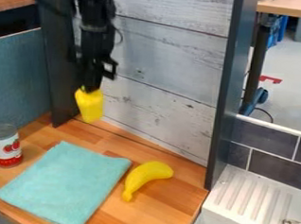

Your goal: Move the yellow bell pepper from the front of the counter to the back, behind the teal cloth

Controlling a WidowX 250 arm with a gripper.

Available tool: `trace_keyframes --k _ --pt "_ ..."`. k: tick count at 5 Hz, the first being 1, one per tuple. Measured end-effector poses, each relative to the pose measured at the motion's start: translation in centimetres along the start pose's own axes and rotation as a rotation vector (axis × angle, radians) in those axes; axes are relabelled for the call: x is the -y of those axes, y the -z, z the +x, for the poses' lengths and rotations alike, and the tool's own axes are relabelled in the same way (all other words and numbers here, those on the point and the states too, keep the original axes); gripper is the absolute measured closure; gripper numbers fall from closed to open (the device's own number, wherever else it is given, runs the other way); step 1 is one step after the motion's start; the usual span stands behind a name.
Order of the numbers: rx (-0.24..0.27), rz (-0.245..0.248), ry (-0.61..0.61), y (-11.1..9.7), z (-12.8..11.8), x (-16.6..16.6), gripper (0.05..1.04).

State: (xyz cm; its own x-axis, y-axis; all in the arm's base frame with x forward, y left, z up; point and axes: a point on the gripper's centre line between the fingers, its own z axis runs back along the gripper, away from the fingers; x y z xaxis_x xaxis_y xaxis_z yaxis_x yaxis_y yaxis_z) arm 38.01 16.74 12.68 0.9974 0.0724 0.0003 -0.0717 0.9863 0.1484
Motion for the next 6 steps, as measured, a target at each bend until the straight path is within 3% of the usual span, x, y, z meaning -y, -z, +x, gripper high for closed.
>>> trace_keyframes --k 1,3,5,6 --pt "-0.022 0.008 -0.054 1.8 2.4 -0.9 0.981" --pt "-0.162 0.047 -0.124 4.9 2.0 -3.5 0.981" --pt "-0.216 0.019 -0.123 6.7 1.7 -4.7 0.982" --pt "-0.208 0.011 -0.121 6.9 2.1 -5.1 0.982"
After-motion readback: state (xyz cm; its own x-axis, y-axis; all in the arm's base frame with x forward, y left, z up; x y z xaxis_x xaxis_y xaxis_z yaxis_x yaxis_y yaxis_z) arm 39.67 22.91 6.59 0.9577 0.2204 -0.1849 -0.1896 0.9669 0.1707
